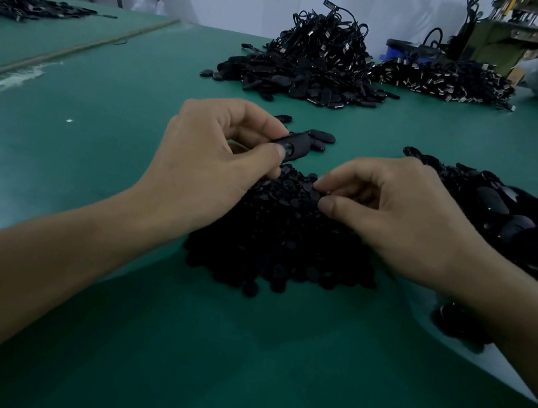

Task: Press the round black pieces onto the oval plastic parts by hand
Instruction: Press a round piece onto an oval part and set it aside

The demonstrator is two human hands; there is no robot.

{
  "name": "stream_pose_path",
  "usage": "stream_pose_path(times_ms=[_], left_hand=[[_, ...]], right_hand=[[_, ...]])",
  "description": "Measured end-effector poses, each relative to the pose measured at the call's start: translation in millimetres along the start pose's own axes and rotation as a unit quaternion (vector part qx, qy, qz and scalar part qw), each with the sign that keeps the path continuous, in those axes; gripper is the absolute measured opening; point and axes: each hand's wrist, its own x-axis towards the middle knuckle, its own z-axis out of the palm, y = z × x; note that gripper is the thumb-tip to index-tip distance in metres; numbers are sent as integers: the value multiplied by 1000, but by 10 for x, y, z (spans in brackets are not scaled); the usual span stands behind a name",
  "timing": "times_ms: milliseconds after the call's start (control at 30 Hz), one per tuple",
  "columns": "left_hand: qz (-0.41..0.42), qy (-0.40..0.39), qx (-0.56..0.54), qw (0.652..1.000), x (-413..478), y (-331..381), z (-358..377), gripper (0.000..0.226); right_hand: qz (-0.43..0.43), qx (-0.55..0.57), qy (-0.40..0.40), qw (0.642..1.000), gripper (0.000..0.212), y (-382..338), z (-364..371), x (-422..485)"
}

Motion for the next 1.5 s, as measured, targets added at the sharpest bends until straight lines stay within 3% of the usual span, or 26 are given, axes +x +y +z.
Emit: stream_pose_path(times_ms=[533,733,1067,1500], left_hand=[[7,-21,-24,999,-29,17,8,21],[0,-24,-38,999,-38,41,14,22],[-2,-41,-58,997,-61,75,23,24],[-4,-64,-112,992,-106,165,52,22]], right_hand=[[15,98,51,994,12,-46,-23,5],[35,135,56,989,26,-64,-52,13],[-5,187,94,978,17,-127,-63,-2],[52,240,86,966,10,-145,-37,-2]])
